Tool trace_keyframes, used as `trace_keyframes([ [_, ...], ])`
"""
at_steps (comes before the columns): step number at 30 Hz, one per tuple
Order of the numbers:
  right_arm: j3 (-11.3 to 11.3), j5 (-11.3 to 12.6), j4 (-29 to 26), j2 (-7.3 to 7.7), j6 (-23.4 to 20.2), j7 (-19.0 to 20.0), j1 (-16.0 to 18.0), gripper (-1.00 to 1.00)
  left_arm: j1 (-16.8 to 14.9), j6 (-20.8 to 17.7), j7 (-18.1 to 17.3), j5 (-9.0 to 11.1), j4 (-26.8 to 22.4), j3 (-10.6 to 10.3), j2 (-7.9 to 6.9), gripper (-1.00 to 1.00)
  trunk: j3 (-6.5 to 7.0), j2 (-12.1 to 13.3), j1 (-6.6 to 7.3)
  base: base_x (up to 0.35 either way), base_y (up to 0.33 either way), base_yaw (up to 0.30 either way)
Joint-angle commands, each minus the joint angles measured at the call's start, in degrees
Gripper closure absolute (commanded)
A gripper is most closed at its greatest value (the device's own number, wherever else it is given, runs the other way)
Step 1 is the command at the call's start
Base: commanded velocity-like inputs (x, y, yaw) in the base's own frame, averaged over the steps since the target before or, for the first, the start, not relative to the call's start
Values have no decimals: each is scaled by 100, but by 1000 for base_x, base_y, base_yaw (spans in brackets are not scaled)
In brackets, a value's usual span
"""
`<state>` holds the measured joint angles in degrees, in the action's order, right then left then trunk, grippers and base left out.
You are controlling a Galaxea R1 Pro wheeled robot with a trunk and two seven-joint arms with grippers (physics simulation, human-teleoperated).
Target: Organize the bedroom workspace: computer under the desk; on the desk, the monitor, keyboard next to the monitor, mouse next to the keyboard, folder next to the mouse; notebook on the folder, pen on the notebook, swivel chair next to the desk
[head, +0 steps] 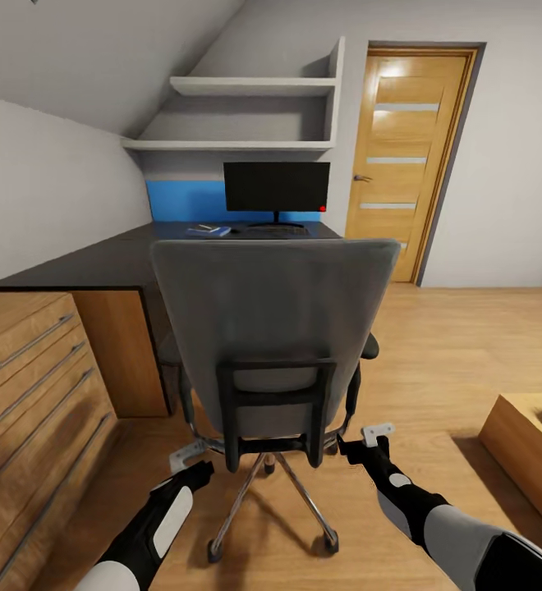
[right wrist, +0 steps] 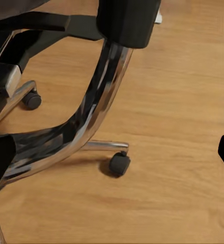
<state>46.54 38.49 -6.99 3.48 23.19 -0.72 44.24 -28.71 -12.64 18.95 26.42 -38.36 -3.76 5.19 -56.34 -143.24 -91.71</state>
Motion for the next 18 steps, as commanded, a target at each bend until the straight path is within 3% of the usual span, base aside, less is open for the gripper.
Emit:
trace_keyframes([
  [1, 49, 52, -6, 3, 27, -7, 2, -100, -7, -2, 21, 73, -22, -34, -3, -100, -5, -2, -1, 273, -217, 0],
  [11, 57, 51, -5, 2, 57, -7, -3, -100, -4, -4, 14, 73, -22, -20, -17, -100, -5, -2, -1, 221, -196, 0],
  [18, 57, 49, -5, 0, 60, -13, -1, -100, -6, -10, -4, 80, -15, -11, -18, -100, -5, -2, -1, -262, -91, 0],
])
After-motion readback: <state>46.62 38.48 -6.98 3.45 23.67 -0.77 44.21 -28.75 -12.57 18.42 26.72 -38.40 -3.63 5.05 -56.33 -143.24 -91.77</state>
